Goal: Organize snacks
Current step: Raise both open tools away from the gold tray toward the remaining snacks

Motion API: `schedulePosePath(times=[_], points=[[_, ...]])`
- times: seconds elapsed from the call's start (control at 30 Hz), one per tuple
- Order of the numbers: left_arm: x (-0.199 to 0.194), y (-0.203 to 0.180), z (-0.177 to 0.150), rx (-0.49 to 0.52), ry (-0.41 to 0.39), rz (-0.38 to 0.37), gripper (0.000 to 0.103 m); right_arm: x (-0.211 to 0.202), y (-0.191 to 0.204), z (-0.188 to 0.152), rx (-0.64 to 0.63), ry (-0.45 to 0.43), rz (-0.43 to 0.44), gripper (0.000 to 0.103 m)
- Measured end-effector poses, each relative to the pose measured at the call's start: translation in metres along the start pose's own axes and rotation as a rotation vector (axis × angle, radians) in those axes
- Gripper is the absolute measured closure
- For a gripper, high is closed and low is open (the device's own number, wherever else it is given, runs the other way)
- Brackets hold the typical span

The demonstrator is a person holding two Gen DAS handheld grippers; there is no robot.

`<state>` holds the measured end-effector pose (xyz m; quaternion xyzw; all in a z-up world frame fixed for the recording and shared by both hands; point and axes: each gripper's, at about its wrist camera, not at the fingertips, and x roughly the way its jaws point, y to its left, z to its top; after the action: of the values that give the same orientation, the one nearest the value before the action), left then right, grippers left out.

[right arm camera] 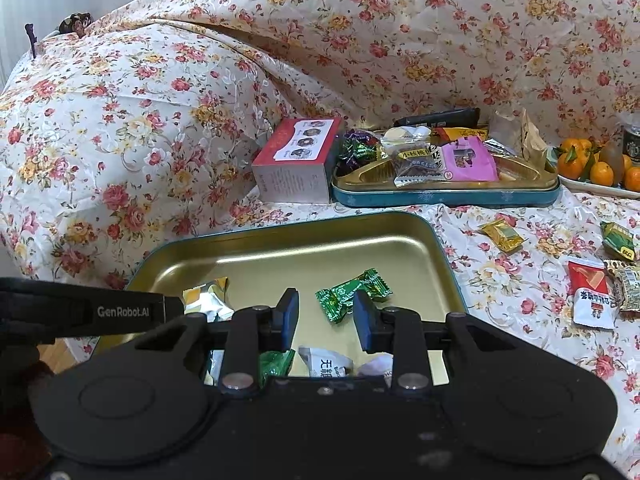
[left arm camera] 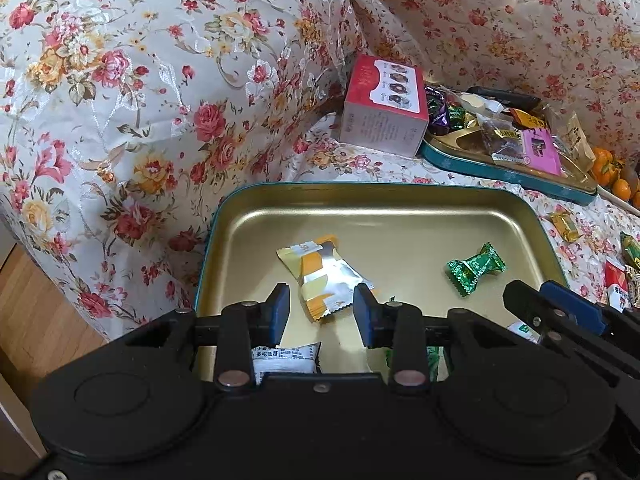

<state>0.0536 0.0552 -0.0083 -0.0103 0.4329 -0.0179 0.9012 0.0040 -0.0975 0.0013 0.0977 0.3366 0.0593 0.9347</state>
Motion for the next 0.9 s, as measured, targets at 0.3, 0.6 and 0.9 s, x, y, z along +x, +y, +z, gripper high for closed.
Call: schedulePosePath(times=[0.3,0.6,0.9], points=[[-0.009,-0.009,-0.002,0.027,-0.026,0.002,0.059,-0.016,-0.006,-0.002,-0.007,-0.033,-0.020,0.068],[-0.012,-0.031,-0.012,0.084,-0.027,-0.022,0.059,-0.030,-0.041,-0.011,0.019,-0.059,-0.097,0.067],[-0.023,-0.059,-0.024,0.158,-0.033,-0.081,0.059,-0.045,-0.110,-0.031,0.095,-0.065,-0.279,0.066]])
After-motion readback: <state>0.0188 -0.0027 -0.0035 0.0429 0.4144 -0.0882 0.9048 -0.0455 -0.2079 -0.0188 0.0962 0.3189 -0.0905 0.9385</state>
